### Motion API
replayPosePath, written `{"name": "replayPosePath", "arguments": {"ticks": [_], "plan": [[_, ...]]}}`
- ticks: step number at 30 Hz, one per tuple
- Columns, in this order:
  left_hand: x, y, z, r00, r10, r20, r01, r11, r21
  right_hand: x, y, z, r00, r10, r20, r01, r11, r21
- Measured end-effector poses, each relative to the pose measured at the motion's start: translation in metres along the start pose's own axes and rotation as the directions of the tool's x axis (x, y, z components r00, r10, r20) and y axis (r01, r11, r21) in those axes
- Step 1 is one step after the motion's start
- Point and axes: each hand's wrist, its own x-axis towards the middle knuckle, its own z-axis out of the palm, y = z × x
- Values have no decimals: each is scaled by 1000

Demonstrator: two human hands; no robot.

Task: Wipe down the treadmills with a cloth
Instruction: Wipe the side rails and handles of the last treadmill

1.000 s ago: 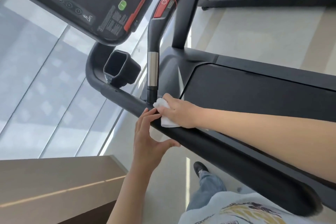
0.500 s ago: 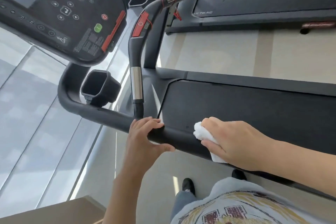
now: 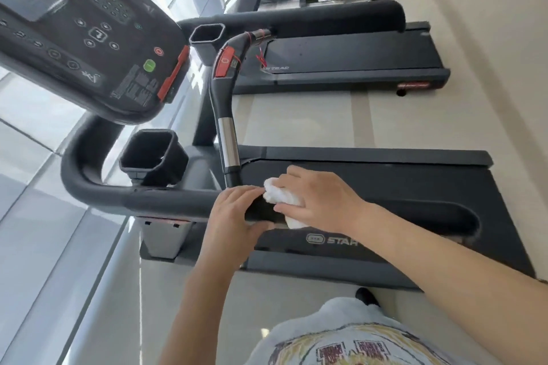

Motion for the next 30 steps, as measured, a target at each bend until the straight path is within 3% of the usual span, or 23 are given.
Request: {"name": "replayPosePath", "arguments": {"ticks": [10,18,22,26,30], "plan": [[4,-24,-2,992,123,23,-123,992,-25,-111,26,-23,966,82,-246,-154,945,-288],[1,-29,-1,983,180,35,-180,984,-14,-47,-27,16,971,69,-230,-174,862,-477],[-3,-35,0,982,184,-29,-186,980,-71,10,-68,40,972,32,-232,-125,909,-399],[-2,-41,-4,985,170,-29,-172,981,-85,1,-58,28,984,-55,-169,-5,941,-337],[-5,-38,-1,983,172,-60,-175,984,-38,-39,-14,-6,986,64,-156,-109,948,-298]]}}
